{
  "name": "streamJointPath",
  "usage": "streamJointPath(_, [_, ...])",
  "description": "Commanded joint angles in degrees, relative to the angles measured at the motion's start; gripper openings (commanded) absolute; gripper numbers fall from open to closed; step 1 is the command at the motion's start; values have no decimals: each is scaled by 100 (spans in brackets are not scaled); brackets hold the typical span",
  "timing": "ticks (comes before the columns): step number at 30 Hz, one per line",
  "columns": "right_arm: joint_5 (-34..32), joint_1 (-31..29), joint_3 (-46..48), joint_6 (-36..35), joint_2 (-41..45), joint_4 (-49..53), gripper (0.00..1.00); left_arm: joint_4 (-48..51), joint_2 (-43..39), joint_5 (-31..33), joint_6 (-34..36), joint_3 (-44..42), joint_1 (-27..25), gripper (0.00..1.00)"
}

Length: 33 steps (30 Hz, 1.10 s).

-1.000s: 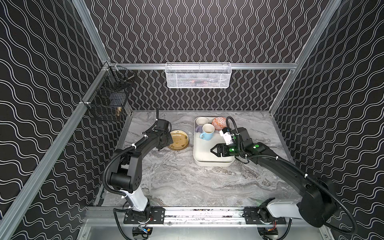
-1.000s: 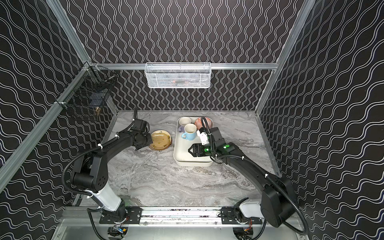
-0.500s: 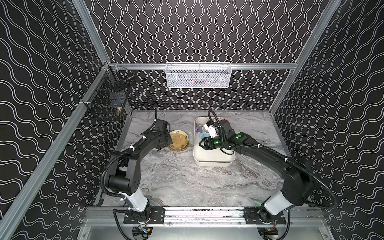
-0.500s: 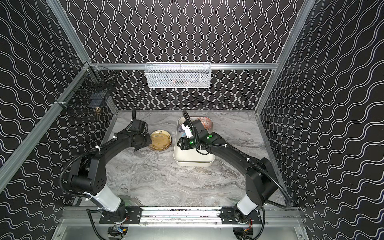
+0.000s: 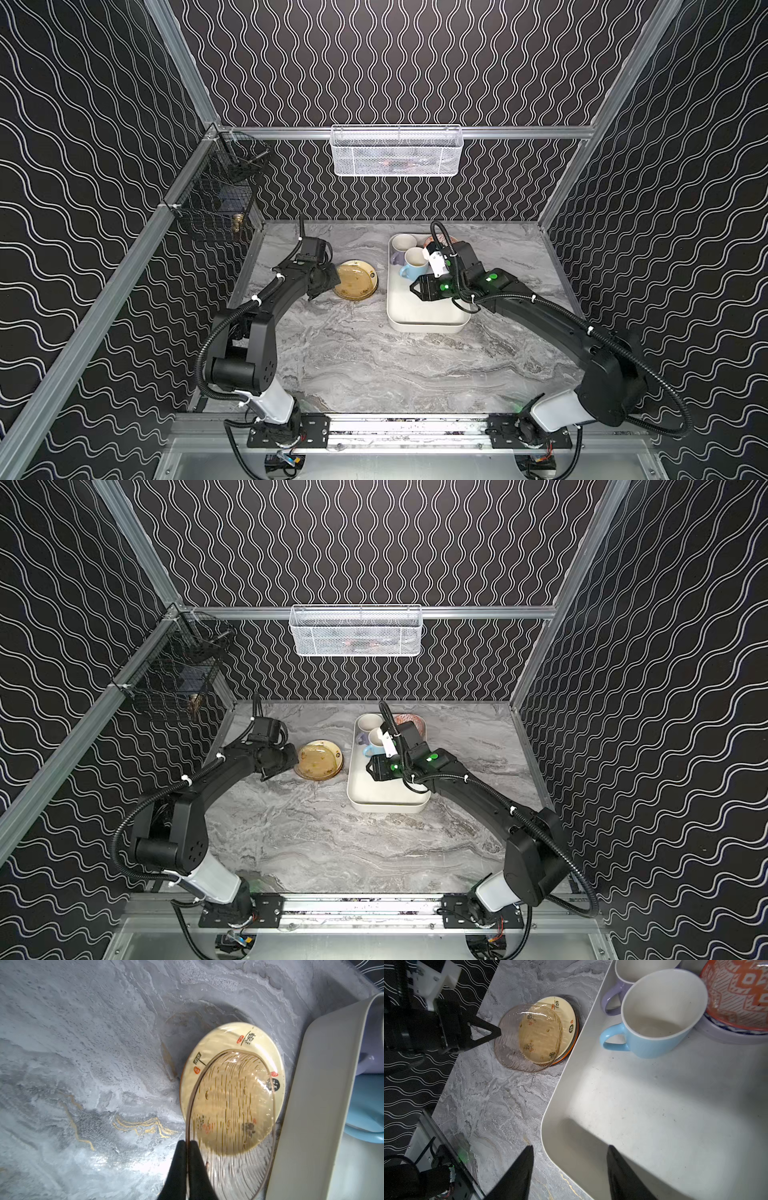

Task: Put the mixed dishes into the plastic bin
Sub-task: 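Lift the clear glass plate off the cream plate with the left gripper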

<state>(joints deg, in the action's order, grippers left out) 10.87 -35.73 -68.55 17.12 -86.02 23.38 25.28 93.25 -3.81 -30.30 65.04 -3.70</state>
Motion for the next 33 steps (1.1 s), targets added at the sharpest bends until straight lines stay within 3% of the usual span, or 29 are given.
streamJointPath(1, [11,46,51,26,83,9,58,-96,-79,-188,-98,56,53,0])
streamJointPath(24, [-124,563,508,-78,871,359,58,259,-914,-857,-103,260,126,0])
streamJointPath(33, [-452,575,823,-19,1555,601,58,273,-1366,-939,-281,106,-472,0])
